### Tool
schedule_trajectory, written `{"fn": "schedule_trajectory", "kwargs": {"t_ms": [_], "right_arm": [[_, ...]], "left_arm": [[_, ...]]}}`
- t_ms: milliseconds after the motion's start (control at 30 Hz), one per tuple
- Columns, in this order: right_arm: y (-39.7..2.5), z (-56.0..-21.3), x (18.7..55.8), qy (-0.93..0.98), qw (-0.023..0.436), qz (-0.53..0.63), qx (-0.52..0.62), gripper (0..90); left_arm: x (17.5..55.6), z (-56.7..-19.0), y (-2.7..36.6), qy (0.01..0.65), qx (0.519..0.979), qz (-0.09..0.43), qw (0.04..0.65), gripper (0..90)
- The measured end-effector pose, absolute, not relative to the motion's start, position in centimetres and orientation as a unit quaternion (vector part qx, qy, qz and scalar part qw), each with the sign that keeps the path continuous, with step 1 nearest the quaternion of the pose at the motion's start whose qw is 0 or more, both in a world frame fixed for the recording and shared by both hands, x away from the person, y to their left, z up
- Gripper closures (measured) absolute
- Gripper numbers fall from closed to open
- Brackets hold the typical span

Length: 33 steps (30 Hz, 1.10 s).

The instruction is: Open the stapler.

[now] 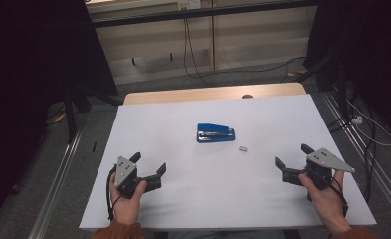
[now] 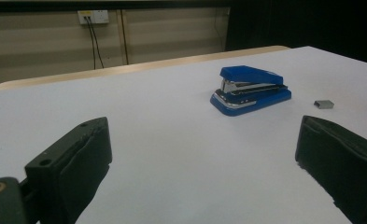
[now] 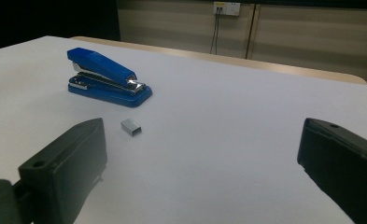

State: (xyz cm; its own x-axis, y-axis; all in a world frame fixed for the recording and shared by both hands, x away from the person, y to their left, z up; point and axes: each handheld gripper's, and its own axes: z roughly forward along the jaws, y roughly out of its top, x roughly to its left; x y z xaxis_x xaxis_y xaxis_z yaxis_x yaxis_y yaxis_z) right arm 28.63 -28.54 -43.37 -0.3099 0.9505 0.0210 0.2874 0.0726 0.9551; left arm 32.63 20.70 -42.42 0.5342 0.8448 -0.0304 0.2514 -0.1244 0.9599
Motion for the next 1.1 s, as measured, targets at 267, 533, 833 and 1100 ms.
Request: {"fn": "schedule_trajectory", "kwargs": {"t_ms": [267,533,833,1100], "right_arm": [[-28.5,-43.5,28.6,0.657,0.328,0.487,0.473,1.1],[-28.1,-43.4,28.7,0.66,0.337,0.484,0.465,1.0],[-26.7,-43.6,29.5,0.682,0.312,0.497,0.437,1.2],[-25.5,-43.2,30.2,0.687,0.309,0.502,0.425,0.7]], "left_arm": [[32.8,-42.4,20.4,0.395,0.702,0.279,0.523,3.7],[32.9,-42.4,20.6,0.392,0.708,0.257,0.528,3.6],[33.2,-42.4,20.4,0.388,0.717,0.244,0.526,4.3],[34.4,-42.9,19.4,0.397,0.736,0.219,0.503,5.5]]}}
